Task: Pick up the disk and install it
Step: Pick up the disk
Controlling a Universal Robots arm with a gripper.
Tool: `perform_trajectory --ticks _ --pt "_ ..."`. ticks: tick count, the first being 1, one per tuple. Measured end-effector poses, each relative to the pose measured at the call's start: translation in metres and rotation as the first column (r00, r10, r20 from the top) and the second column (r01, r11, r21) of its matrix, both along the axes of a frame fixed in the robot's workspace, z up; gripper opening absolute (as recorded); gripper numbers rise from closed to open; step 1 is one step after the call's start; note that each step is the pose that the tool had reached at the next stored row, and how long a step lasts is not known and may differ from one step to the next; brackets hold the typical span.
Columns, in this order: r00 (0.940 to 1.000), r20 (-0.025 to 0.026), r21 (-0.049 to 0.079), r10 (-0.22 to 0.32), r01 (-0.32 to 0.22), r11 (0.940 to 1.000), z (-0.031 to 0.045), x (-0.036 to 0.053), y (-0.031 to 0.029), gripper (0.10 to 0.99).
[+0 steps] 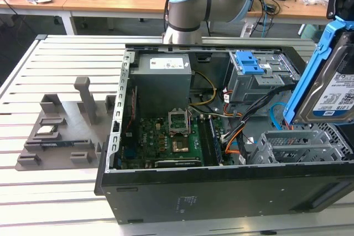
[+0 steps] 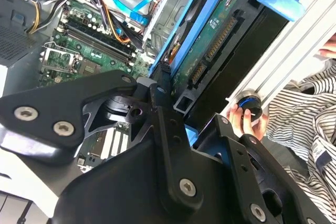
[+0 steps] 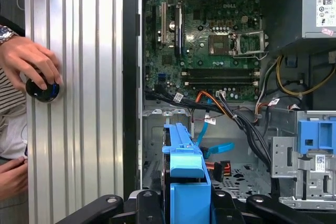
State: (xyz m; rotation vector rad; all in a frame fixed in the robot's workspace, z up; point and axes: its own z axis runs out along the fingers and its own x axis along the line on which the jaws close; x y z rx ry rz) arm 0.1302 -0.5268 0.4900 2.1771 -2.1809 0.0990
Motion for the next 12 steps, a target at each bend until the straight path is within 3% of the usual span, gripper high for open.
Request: perform_trajectory --ticks 12 --pt "1.0000 0.0000 0.000 0.000 0.000 1.0000 -0.0093 0.0028 0.0000 0.365"
